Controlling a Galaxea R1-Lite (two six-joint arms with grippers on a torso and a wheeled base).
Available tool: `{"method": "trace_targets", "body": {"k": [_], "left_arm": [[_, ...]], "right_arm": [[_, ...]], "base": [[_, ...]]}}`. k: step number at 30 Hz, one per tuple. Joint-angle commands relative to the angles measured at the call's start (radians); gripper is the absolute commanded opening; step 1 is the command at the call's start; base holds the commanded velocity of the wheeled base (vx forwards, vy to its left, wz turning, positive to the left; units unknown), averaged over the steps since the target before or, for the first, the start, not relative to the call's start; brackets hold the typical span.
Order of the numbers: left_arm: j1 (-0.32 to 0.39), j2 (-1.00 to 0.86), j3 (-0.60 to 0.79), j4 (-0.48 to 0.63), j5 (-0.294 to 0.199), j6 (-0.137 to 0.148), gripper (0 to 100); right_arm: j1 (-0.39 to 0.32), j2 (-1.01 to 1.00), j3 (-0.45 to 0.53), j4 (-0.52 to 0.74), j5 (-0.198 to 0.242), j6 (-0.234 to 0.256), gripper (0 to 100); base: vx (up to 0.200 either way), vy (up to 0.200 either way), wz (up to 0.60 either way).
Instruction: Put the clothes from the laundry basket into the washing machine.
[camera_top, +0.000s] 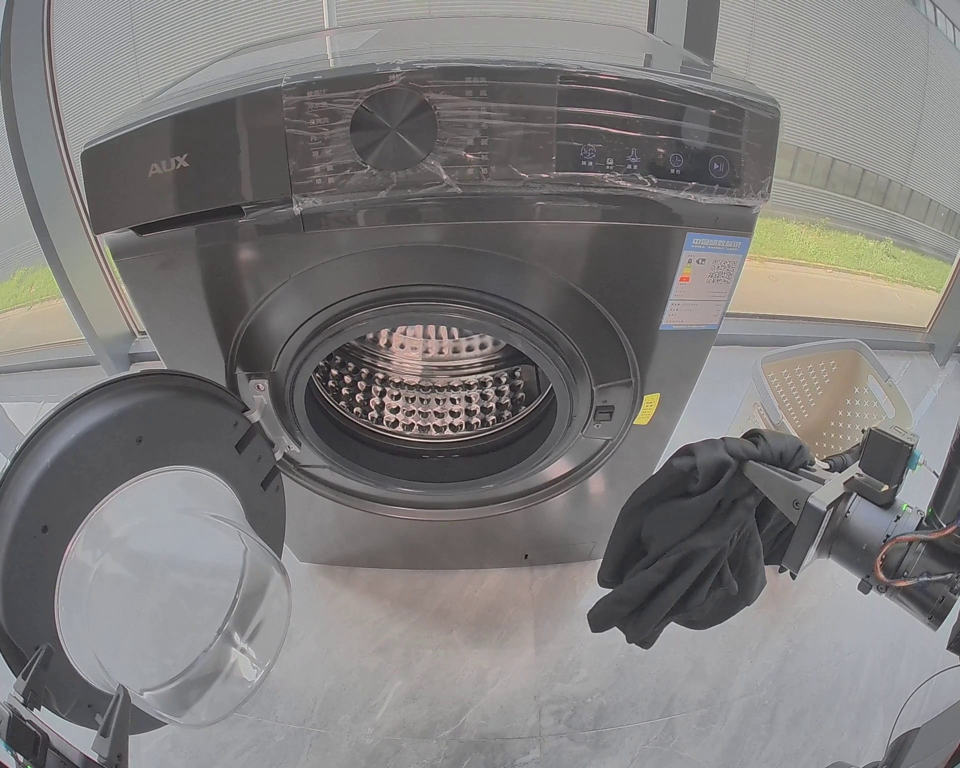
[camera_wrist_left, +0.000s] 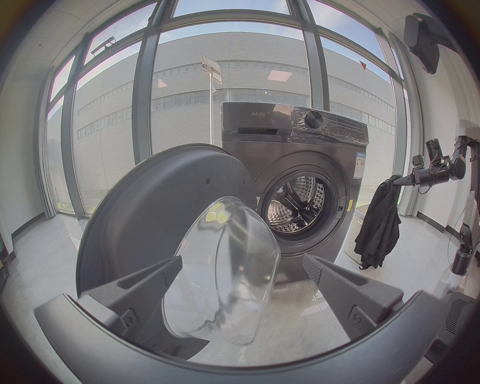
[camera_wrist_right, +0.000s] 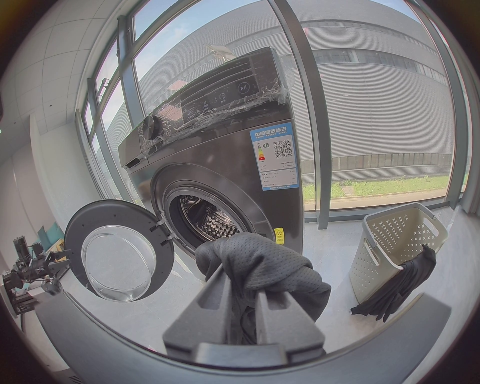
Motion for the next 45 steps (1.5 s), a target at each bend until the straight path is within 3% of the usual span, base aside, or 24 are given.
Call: {"method": "trace_targets", "body": {"k": [1,7,17,21,25,31,35,38,41,44,45], "left_arm": [[0.000,-0.018,0.016,-0.001,-0.001,-0.001,100],[0.000,-0.018,0.016,-0.001,0.000,-0.002,100],[0.002,-0.018,0.016,-0.001,0.005,0.007,100],[0.002,-0.018,0.016,-0.001,0.005,0.009,100],[0.002,-0.018,0.016,-0.001,0.003,0.012,100],[0.003,-0.018,0.018,-0.002,0.006,0.004,100],[0.003,-0.018,0.018,-0.004,0.002,0.021,100],[0.005,-0.018,0.004,-0.031,-0.023,0.021,100],[0.002,0.007,-0.150,-0.039,-0.083,0.007,100],[-0.015,0.071,-0.196,-0.008,-0.139,0.009,100],[-0.024,0.111,-0.203,-0.005,-0.193,0.010,100]], "right_arm": [[0.000,0.002,0.000,-0.001,0.000,0.001,0],[0.002,0.004,0.004,0.002,0.001,0.001,0],[0.071,0.046,0.007,-0.005,0.004,0.010,0],[0.123,0.054,-0.015,-0.007,0.060,0.015,0],[0.134,0.079,-0.018,-0.010,0.072,0.016,0],[0.180,0.151,-0.035,-0.073,0.073,0.047,0],[0.211,0.215,-0.072,-0.134,0.064,0.073,0],[0.212,0.249,-0.090,-0.168,0.066,0.075,0],[0.212,0.275,-0.113,-0.197,0.066,0.076,0],[0.212,0.298,-0.144,-0.212,0.061,0.078,0],[0.214,0.320,-0.168,-0.223,0.058,0.082,0]], "base": [[0.000,0.200,0.00],[0.000,0.200,0.00],[0.000,0.000,0.00],[0.000,0.000,0.00],[0.000,0.000,0.00],[0.000,0.000,0.00],[0.000,0.000,0.00],[0.000,0.000,0.00],[0.000,0.000,0.00],[0.000,0.000,0.00],[0.000,0.000,0.00]]}}
